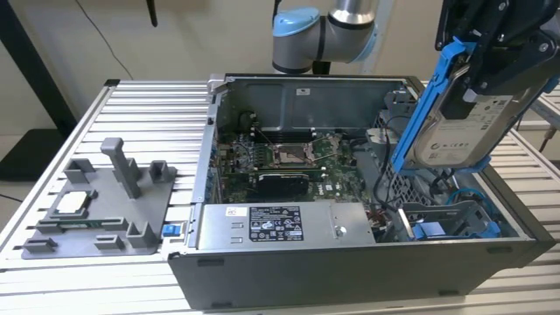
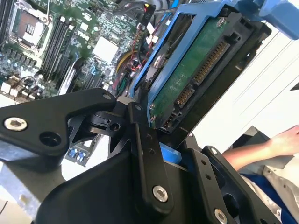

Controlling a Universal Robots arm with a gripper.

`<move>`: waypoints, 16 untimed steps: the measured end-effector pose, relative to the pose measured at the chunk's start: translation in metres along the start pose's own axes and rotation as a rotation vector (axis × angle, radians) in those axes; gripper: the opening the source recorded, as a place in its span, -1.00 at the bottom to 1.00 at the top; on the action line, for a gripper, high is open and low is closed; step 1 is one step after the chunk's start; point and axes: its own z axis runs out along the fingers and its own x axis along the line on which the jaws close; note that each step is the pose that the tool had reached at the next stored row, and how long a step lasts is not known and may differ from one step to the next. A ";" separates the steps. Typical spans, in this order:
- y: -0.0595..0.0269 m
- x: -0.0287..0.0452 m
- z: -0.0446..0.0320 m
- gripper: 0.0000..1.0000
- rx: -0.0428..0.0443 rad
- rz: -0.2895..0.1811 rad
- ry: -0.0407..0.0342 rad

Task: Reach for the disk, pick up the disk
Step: 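Pick up the disk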

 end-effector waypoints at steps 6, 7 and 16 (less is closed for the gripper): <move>-0.0001 0.0030 0.0001 -1.00 0.0000 0.000 0.0001; 0.0000 0.0046 0.0002 -1.00 0.0000 0.000 0.0000; -0.0001 0.0222 0.0043 -1.00 0.0000 0.000 0.0001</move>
